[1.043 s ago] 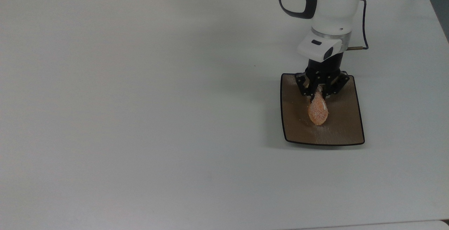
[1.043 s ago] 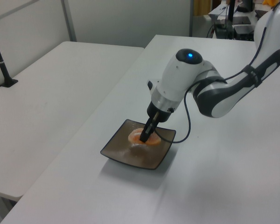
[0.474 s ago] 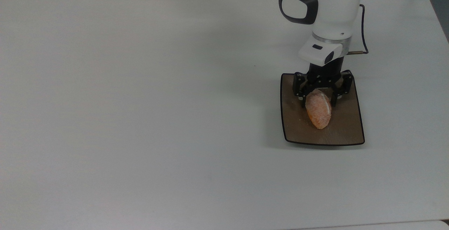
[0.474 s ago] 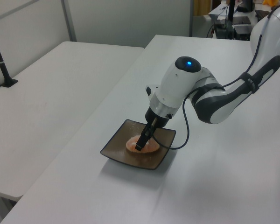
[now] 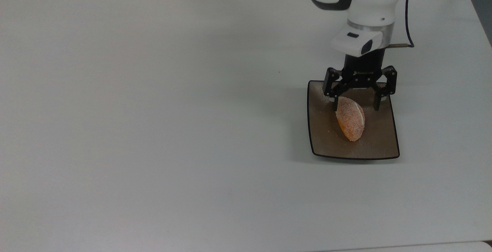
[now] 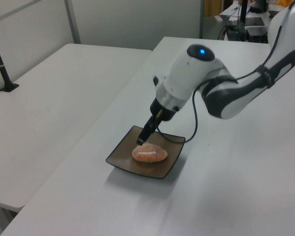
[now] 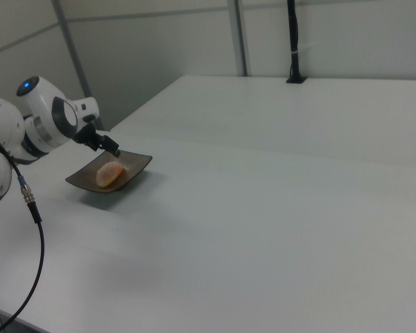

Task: Bread is placed on a ceramic plate

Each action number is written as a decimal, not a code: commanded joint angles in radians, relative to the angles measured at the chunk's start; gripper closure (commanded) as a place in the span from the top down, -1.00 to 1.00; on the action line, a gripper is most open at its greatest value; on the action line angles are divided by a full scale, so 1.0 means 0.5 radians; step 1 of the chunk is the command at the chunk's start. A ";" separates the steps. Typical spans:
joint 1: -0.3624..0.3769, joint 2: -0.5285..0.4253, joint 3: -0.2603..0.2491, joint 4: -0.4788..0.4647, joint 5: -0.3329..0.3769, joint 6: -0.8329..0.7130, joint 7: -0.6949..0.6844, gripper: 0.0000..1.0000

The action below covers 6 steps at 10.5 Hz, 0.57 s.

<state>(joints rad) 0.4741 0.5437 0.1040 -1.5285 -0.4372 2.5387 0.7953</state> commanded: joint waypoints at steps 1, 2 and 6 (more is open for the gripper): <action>-0.052 -0.283 -0.015 -0.069 0.000 -0.244 0.057 1.00; -0.083 -0.366 -0.015 -0.066 0.027 -0.388 0.057 1.00; -0.212 -0.706 -0.015 -0.066 0.352 -0.943 0.038 1.00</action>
<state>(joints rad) 0.3909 0.2988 0.0981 -1.5233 -0.3447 2.2210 0.8079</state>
